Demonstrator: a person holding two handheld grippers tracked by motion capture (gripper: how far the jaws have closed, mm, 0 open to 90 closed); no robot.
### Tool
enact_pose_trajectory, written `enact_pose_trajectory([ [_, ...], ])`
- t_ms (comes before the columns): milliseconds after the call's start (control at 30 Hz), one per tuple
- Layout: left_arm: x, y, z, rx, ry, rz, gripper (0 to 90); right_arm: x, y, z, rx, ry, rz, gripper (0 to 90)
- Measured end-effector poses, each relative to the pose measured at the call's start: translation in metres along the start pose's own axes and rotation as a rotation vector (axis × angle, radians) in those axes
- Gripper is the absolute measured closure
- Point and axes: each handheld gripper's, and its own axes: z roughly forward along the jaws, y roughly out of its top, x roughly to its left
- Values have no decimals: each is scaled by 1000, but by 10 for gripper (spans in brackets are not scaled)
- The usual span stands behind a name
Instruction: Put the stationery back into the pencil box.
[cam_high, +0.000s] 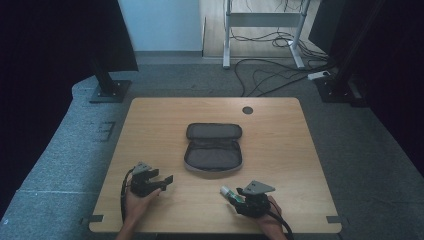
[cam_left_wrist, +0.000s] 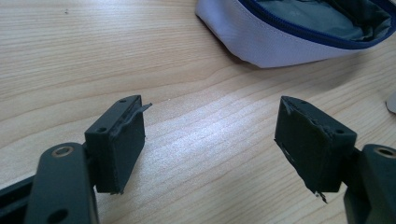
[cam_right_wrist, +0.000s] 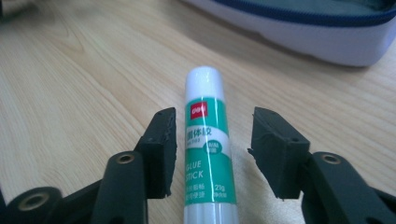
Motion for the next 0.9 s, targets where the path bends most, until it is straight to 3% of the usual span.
enact_pose_trajectory([
  [367,4,0,-2,3,2,-23,246,-1,-2,6,40,2,-21,639],
  [533,3,0,-1,3,-1,-19,247,-2,-2,5,48,6,-17,647],
  [667,2,0,-1,-3,22,-7,261,-4,-2,5,48,11,-13,647],
  [900,2,0,-2,-2,19,-11,264,-3,2,-2,15,22,-19,648],
])
